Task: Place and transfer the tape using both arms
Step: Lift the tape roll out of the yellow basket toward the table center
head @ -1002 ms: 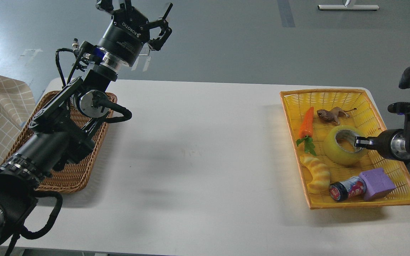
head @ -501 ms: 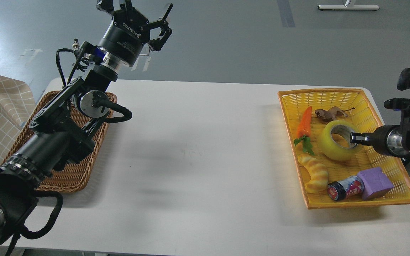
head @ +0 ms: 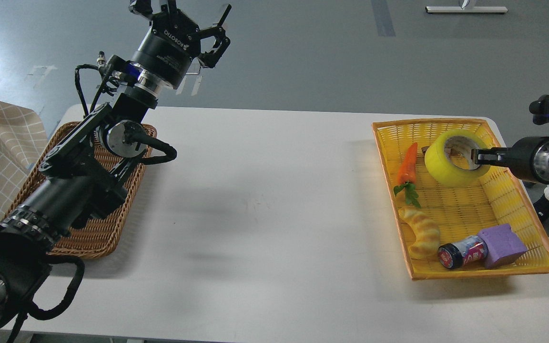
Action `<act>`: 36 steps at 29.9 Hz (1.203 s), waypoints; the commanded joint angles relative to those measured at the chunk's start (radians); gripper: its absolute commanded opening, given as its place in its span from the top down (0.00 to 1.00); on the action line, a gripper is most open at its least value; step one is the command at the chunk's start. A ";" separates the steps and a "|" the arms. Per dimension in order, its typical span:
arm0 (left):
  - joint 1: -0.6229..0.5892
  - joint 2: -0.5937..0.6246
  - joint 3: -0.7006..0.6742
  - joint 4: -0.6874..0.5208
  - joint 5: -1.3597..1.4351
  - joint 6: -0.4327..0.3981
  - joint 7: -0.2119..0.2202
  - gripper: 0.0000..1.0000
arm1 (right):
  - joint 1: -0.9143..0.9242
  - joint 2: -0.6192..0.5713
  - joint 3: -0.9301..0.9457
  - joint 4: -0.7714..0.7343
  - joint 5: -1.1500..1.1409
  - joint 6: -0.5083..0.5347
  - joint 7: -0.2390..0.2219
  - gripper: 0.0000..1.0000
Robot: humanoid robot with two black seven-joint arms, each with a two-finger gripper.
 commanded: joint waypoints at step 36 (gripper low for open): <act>0.000 0.002 -0.002 -0.012 0.004 0.000 0.000 0.02 | 0.215 0.639 -0.122 -0.233 0.005 0.000 -0.044 0.93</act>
